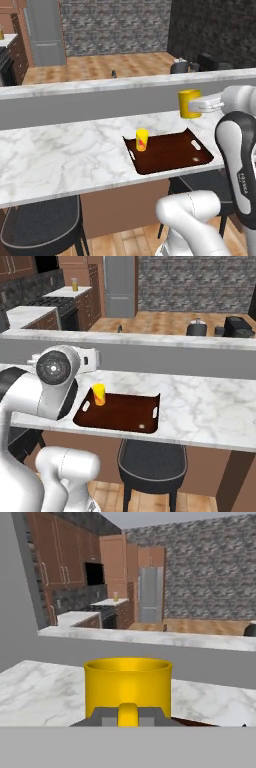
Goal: There is a tray on the dining counter. Grab the cup, mug, and pitcher and place them on the tray. The pitcher may be placed next to the tray if it cannot fit the tray.
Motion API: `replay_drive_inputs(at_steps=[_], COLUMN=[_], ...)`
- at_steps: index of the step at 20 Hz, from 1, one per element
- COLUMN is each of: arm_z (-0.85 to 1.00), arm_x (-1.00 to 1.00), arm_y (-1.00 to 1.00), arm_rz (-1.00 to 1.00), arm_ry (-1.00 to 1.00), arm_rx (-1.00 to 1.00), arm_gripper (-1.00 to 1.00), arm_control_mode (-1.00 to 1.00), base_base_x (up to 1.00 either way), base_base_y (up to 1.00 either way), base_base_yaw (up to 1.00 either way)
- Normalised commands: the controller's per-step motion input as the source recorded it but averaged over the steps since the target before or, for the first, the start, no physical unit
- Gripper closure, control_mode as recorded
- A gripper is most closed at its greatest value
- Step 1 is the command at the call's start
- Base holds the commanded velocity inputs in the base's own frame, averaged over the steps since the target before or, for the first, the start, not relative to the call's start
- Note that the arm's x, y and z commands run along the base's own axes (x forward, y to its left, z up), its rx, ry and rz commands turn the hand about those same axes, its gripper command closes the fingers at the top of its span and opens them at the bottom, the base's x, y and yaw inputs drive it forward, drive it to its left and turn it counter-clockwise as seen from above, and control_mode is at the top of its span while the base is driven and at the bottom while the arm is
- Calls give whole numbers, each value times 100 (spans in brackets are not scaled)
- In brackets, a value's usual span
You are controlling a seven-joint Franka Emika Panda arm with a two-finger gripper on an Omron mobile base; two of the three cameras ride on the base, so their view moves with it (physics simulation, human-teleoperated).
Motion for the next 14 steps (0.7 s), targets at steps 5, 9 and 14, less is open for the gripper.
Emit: replay_drive_inputs(at_steps=[5,9,14], arm_z=[-60,-58,-59], arm_x=[0,3,0], arm_y=[-16,0,1], arm_rz=[24,22,20], arm_ry=[0,0,0], arm_rx=[-1,-7,-7], arm_gripper=[100,100,100], arm_control_mode=[-100,-100,-100], base_base_x=[0,0,0], base_base_y=[0,0,0], base_base_yaw=[0,0,0])
